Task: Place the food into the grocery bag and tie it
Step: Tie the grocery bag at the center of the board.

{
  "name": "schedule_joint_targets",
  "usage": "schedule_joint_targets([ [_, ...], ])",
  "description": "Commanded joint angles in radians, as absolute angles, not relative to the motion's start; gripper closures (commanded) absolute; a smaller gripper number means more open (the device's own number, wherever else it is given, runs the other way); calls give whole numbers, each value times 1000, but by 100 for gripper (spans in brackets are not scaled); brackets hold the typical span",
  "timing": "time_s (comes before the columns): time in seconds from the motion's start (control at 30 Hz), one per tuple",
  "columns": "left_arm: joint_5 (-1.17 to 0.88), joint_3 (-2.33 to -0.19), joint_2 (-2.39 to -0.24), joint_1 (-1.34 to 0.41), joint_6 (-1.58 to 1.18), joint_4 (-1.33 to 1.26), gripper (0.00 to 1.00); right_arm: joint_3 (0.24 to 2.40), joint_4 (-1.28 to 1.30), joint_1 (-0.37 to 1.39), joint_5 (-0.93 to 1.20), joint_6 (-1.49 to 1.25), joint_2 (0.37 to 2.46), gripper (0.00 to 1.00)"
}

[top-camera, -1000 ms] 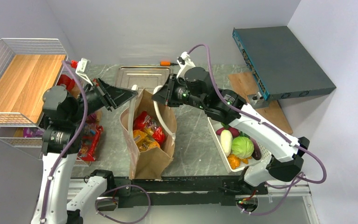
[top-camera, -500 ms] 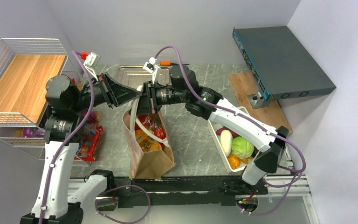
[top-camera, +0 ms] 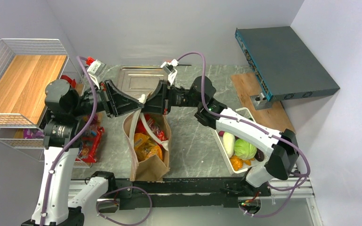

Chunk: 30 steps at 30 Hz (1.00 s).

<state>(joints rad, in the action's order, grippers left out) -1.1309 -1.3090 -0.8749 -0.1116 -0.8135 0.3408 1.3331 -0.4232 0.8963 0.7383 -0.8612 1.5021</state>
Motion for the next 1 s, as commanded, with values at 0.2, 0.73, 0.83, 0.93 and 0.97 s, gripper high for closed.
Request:
schedule_joint_targets([
  [0.2,-1193,-1342,-876,-115,-805,332,76,1395,-899,896,743,-1018,1575,100],
  [0.73,-1058,-1394,-848,-116,-632,625,1,1318,-1397,866,470,-1387,1682,100],
  [0.83,-1001,-1429,-834,-115,-580,718,0,1331,-1455,859,427,-1435,1701,100],
  [0.93,-958,-1444,-824,-115,-558,777,1,1356,-1512,855,392,-1487,1725,100],
  [0.97,-937,-1457,-824,-115,-546,804,1,1365,-1525,854,384,-1498,1734,100],
])
